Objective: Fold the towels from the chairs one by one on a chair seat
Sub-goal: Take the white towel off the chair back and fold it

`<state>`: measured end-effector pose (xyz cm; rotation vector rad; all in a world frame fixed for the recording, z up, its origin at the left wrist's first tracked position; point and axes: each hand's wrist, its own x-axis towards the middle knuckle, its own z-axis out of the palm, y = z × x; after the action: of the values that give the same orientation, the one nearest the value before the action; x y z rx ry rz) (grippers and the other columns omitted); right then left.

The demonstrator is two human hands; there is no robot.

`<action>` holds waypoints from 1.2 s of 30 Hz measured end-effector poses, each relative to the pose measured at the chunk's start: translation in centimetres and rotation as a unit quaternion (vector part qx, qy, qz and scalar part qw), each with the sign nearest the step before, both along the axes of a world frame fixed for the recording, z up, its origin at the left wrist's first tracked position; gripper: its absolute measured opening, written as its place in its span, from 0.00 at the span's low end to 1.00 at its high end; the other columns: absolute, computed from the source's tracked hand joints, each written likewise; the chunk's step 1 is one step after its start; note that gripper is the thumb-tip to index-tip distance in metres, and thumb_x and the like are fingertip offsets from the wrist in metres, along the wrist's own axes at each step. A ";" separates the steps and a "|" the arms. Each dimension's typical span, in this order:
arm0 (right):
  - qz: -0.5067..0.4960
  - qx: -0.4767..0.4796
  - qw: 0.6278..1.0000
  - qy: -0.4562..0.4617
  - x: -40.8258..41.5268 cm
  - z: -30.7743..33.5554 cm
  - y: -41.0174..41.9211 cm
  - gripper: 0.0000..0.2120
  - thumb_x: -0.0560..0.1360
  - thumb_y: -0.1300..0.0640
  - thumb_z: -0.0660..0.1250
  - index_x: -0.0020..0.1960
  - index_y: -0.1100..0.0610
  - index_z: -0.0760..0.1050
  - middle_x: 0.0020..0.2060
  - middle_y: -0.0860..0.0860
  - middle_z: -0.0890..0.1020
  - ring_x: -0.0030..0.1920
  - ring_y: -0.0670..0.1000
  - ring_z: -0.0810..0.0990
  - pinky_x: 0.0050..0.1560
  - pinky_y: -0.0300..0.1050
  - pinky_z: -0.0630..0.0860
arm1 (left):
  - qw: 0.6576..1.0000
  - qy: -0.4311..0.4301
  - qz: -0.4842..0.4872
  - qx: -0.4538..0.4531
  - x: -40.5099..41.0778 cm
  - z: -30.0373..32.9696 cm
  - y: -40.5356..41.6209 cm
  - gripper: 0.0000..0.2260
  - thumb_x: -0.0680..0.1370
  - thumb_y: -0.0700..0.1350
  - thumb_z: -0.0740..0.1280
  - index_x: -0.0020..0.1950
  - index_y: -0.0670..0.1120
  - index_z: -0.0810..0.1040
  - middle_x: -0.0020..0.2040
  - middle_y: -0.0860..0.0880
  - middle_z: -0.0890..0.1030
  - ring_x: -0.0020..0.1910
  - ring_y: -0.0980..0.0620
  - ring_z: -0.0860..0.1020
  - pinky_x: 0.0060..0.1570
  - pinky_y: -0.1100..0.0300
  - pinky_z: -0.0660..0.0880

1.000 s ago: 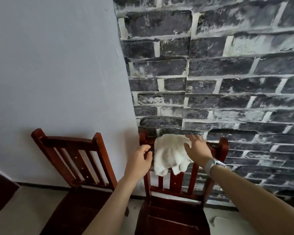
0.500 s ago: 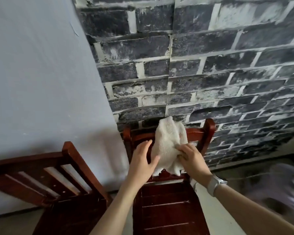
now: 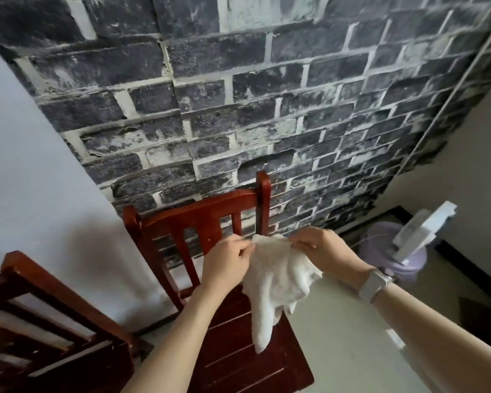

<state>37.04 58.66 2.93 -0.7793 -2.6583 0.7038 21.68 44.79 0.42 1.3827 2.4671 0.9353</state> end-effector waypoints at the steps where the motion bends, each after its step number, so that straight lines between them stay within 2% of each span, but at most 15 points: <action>1: 0.002 0.017 1.000 0.014 0.2 1.0 0.5 0.08 0.74 0.60 0.67 0.50 0.55 0.82 0.49 0.52 0.84 0.49 0.54 0.81 0.50 0.45 0.75 | 0.999 0.040 0.011 0.003 0.1 0.8 0.4 0.11 0.78 0.49 0.61 0.53 0.49 0.81 0.53 0.55 0.79 0.51 0.53 0.76 0.42 0.61 0.71; 6: 0.075 0.010 0.997 -0.011 -0.1 5.1 1.9 0.09 0.76 0.59 0.65 0.53 0.56 0.81 0.50 0.51 0.84 0.48 0.50 0.81 0.54 0.46 0.76 | 0.986 0.150 0.017 0.066 0.3 4.3 1.6 0.11 0.77 0.46 0.63 0.59 0.51 0.79 0.60 0.51 0.78 0.54 0.49 0.76 0.48 0.54 0.76; 10: -0.007 0.176 0.970 0.167 0.0 8.2 2.6 0.09 0.74 0.60 0.64 0.49 0.57 0.82 0.43 0.54 0.83 0.44 0.54 0.80 0.45 0.45 0.76 | 0.994 -0.012 -0.059 0.091 -0.7 6.0 2.2 0.11 0.78 0.48 0.62 0.58 0.50 0.79 0.62 0.55 0.76 0.59 0.56 0.74 0.59 0.56 0.72; 12: 0.062 0.188 0.974 0.108 -0.3 9.0 2.5 0.09 0.76 0.60 0.63 0.50 0.56 0.82 0.45 0.53 0.83 0.45 0.53 0.80 0.43 0.45 0.77 | 0.992 -0.008 -0.064 0.106 -0.8 6.9 2.8 0.11 0.78 0.47 0.63 0.57 0.49 0.80 0.61 0.56 0.77 0.55 0.61 0.73 0.57 0.62 0.70; 14: 0.090 0.155 0.984 0.019 -0.7 8.9 2.7 0.11 0.78 0.59 0.60 0.54 0.55 0.81 0.50 0.52 0.83 0.48 0.52 0.81 0.48 0.47 0.78 | 0.992 -0.004 -0.055 0.110 -0.8 7.6 3.2 0.10 0.78 0.46 0.62 0.55 0.47 0.81 0.55 0.55 0.80 0.50 0.60 0.76 0.51 0.64 0.70; 16: 0.002 0.116 0.989 0.091 -0.8 9.2 3.5 0.11 0.78 0.59 0.60 0.56 0.57 0.80 0.51 0.53 0.83 0.47 0.51 0.82 0.49 0.45 0.78 | 0.992 -0.013 -0.048 0.112 -0.7 7.9 3.3 0.10 0.79 0.46 0.59 0.48 0.46 0.80 0.36 0.52 0.81 0.33 0.62 0.75 0.35 0.62 0.69; 18: -0.067 0.049 0.980 0.182 -1.1 9.2 4.2 0.11 0.77 0.61 0.63 0.56 0.59 0.79 0.47 0.57 0.84 0.34 0.45 0.80 0.38 0.37 0.78 | 0.994 -0.014 -0.054 0.099 -0.4 8.3 3.7 0.13 0.80 0.48 0.56 0.41 0.45 0.74 0.25 0.53 0.69 0.22 0.58 0.68 0.25 0.63 0.59; 20: -0.093 -0.016 0.978 0.188 -1.7 8.2 4.2 0.13 0.76 0.63 0.62 0.61 0.60 0.75 0.50 0.58 0.83 0.32 0.42 0.77 0.34 0.29 0.74 | 0.995 -0.017 -0.059 0.078 -0.2 8.7 4.4 0.15 0.80 0.48 0.55 0.34 0.47 0.66 0.25 0.53 0.65 0.23 0.56 0.65 0.24 0.62 0.59; 24: -0.084 -0.189 0.972 0.114 -0.5 3.4 2.8 0.27 0.76 0.52 0.64 0.72 0.58 0.60 0.63 0.56 0.74 0.54 0.50 0.78 0.56 0.40 0.75 | 0.985 -0.146 0.006 0.089 -0.4 9.4 5.5 0.17 0.79 0.47 0.58 0.31 0.46 0.65 0.27 0.49 0.68 0.28 0.50 0.68 0.30 0.67 0.66; 25: -0.047 -0.252 0.962 0.092 0.1 2.2 2.0 0.30 0.75 0.46 0.64 0.72 0.56 0.59 0.64 0.53 0.74 0.57 0.48 0.77 0.58 0.41 0.74 | 0.970 -0.217 0.032 0.106 -0.6 9.5 5.6 0.16 0.79 0.48 0.58 0.32 0.44 0.68 0.31 0.45 0.72 0.32 0.46 0.72 0.36 0.61 0.72; 28: 0.071 -0.421 0.900 0.088 0.4 0.0 -0.6 0.28 0.70 0.40 0.66 0.67 0.48 0.66 0.56 0.40 0.79 0.56 0.42 0.78 0.55 0.39 0.75 | 0.901 -0.395 0.100 0.148 -1.2 10.0 5.7 0.09 0.79 0.45 0.61 0.45 0.41 0.76 0.48 0.39 0.80 0.47 0.43 0.80 0.40 0.52 0.80; 30: 0.073 -0.400 0.909 0.094 -0.6 -0.6 -1.7 0.16 0.70 0.47 0.68 0.57 0.44 0.71 0.46 0.37 0.81 0.48 0.36 0.79 0.46 0.32 0.75 | 0.856 -0.470 0.106 0.184 -1.5 10.2 5.5 0.09 0.79 0.43 0.62 0.54 0.39 0.75 0.50 0.39 0.80 0.46 0.45 0.82 0.41 0.54 0.81; 32: 0.003 -0.297 0.947 0.126 -2.1 -0.4 -2.0 0.06 0.72 0.57 0.66 0.41 0.47 0.71 0.33 0.42 0.78 0.34 0.36 0.76 0.35 0.31 0.71 | 0.828 -0.509 0.088 0.218 -1.7 10.2 4.9 0.09 0.78 0.42 0.62 0.56 0.39 0.74 0.49 0.41 0.81 0.44 0.49 0.82 0.42 0.57 0.81; 34: -0.049 -0.246 0.950 0.188 -3.4 0.5 -1.7 0.14 0.72 0.67 0.60 0.34 0.49 0.68 0.30 0.42 0.74 0.30 0.36 0.73 0.32 0.30 0.68 | 0.832 -0.502 0.065 0.225 -1.8 9.4 3.9 0.07 0.78 0.44 0.63 0.53 0.43 0.77 0.47 0.44 0.82 0.45 0.51 0.82 0.45 0.58 0.80; 36: -0.054 -0.246 0.943 0.217 -4.3 2.0 -1.0 0.16 0.73 0.70 0.58 0.37 0.51 0.70 0.32 0.43 0.75 0.32 0.36 0.74 0.32 0.27 0.68 | 0.867 -0.451 0.066 0.201 -2.0 7.5 2.5 0.03 0.76 0.46 0.65 0.48 0.50 0.79 0.47 0.50 0.82 0.48 0.53 0.81 0.50 0.57 0.78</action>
<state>32.76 57.62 4.89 -0.7672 -2.0469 1.3594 19.69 47.31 7.91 0.5792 1.6919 1.7056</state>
